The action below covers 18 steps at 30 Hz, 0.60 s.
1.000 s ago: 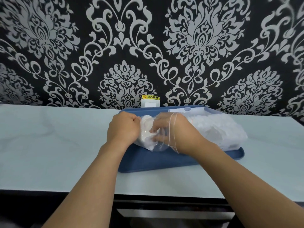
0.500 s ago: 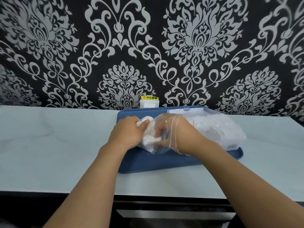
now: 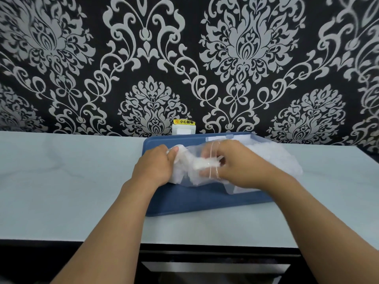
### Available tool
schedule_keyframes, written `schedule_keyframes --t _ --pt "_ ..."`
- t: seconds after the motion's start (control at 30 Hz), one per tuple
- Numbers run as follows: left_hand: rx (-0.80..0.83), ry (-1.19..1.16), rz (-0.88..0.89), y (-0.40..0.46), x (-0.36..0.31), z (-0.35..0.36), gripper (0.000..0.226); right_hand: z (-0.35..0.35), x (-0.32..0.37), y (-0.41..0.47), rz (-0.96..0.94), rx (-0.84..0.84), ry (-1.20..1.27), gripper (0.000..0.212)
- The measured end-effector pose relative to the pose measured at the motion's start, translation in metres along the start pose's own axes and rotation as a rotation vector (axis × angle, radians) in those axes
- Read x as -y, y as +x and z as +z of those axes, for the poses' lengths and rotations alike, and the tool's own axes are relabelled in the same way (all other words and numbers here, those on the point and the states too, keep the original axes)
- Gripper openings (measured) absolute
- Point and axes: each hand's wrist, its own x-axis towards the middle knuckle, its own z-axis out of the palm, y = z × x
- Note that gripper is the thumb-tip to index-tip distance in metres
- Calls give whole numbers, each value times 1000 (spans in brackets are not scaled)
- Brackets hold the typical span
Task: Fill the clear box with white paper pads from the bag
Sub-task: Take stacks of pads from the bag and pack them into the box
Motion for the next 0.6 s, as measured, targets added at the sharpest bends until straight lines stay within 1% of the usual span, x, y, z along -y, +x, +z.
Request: schedule_keyframes --t 0.07,0.1,0.13,0.2,0.27,0.3,0.33,0.37,0.4,0.43,0.5,0.57,0.6 --pt "-9 -29 -31 2 3 -1 50 -17 -2 -13 42 -45 404 14" --pt "-20 -37 -50 3 4 -1 51 -25 -6 -18 51 -94 617 17" --pt "-30 -28 -68 3 5 -2 52 -32 -9 -21 59 -143 801 25" --pt "-61 20 -89 1 2 -3 54 -39 -16 -24 104 -199 1084 38" --pt "-181 5 -73 -4 -7 -7 57 -40 -19 -26 177 -206 1275 37" --pt "-284 -69 -35 -8 -15 -11 57 -38 -19 -25 200 -197 1329 37" --pt "-393 -195 36 -13 -27 -15 55 -37 -17 -26 204 -185 1370 38" --pt "-474 -357 123 -20 -42 -20 51 -36 -16 -27 196 -171 1412 39" --pt "-511 -536 208 -29 -59 -25 44 -36 -14 -28 180 -162 1456 40" --pt "-495 -696 269 -38 -77 -27 39 -36 -12 -28 162 -155 1496 39" --pt "-342 -896 321 -54 -105 -26 40 -37 -6 -27 122 -168 1538 43" --pt "-176 -957 353 -61 -121 -16 50 -36 1 -27 98 -213 1522 48" --pt "-131 -948 378 -62 -125 -11 53 -35 5 -26 105 -236 1497 47"
